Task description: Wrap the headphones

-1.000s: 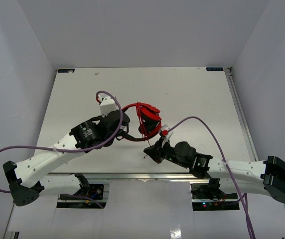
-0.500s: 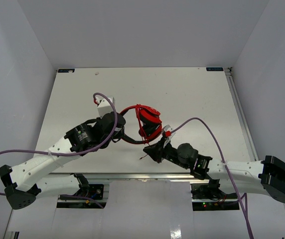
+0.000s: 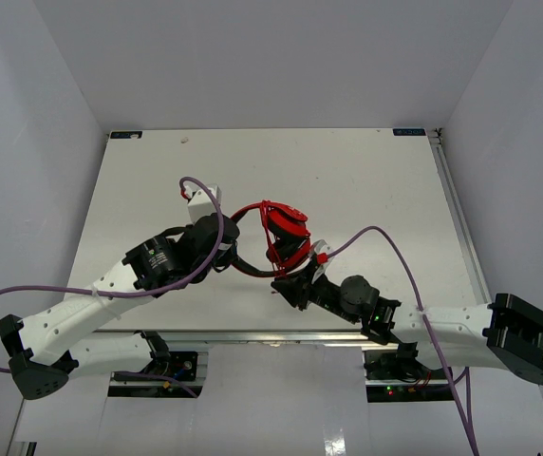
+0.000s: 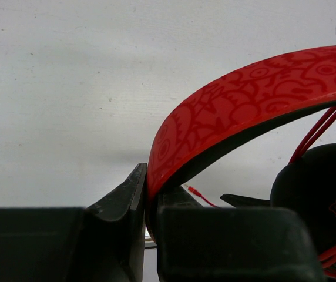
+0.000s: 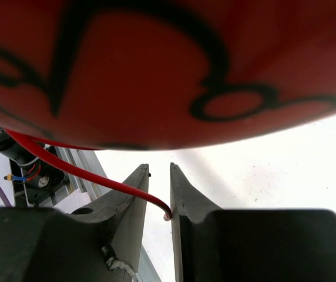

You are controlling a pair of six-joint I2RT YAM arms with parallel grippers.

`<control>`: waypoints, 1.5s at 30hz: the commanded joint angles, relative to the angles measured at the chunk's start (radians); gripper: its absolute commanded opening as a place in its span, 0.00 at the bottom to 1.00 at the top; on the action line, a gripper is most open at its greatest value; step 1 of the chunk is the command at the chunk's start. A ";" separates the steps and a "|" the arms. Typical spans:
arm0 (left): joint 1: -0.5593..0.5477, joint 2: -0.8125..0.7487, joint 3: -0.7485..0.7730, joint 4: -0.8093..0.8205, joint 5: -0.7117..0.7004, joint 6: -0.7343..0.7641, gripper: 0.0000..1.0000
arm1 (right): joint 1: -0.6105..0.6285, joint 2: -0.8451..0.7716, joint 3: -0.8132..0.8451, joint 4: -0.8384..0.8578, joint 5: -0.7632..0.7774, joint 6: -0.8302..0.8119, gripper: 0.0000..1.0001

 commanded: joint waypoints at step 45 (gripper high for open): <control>0.000 -0.039 0.043 0.132 0.099 -0.039 0.00 | 0.008 0.083 -0.080 0.192 0.036 -0.155 0.51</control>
